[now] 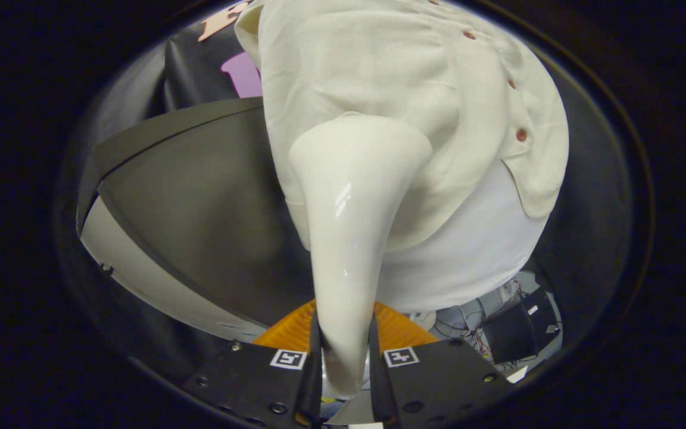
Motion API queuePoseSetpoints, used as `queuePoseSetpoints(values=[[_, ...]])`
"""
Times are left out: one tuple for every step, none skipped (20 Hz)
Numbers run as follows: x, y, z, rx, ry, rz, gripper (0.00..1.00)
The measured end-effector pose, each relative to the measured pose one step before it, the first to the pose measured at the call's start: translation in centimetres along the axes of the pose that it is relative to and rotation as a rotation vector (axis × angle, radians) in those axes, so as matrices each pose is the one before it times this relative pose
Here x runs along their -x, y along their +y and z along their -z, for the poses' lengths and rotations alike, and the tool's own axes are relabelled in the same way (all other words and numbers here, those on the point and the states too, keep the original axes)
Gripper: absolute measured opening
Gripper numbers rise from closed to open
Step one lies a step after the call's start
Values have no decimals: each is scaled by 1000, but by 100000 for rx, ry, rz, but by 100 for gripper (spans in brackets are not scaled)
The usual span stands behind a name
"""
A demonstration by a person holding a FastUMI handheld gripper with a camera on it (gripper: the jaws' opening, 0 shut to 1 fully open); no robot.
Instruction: Iron the clothes twice with a garment steamer, once on the left side and once on the right side.
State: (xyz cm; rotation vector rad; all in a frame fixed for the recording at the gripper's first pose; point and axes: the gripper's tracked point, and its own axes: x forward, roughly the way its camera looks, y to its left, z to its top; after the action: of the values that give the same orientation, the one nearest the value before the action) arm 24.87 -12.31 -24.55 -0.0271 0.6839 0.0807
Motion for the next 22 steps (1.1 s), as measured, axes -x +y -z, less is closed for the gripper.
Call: queuePoseSetpoints(values=[[699, -76, -383, 328, -176, -332, 33], [898, -202, -555, 100, -640, -157, 33], [937, -99, -869, 97, -1304, -127, 33], [1241, -138, -938, 373, -1563, -74, 33], [1004, -99, -1283, 458, -2247, 33, 33], [1021, -136, -1563, 734, -1828, 106, 33], [833, -264, -1664, 904, -2450, -57, 33], [751, -244, -1593, 1116, -2179, -138, 33], [605, -316, -1674, 1023, -2274, 77, 33], [639, -287, -1781, 827, -2711, 69, 33], [536, -283, -1991, 797, -2654, 8, 33], [643, -255, -1917, 444, -2531, 429, 33], [409, -505, -1861, 563, -3783, 866, 33], [638, -974, -1732, 714, -2910, 693, 33], [539, -1216, -1799, 285, -2890, 696, 33], [394, -1101, -1693, -197, -1385, 750, 33], [284, -1472, -1510, -959, -2150, 991, 33], [-51, -1366, -1395, -875, -1620, 1105, 33], [-143, -1498, -1420, -819, -1433, 1515, 33], [-170, -1399, -1347, -315, -1275, 1342, 32], [-196, -1518, -1056, -157, -1345, 1589, 32], [-290, -1354, -1228, -363, -1320, 1406, 32]])
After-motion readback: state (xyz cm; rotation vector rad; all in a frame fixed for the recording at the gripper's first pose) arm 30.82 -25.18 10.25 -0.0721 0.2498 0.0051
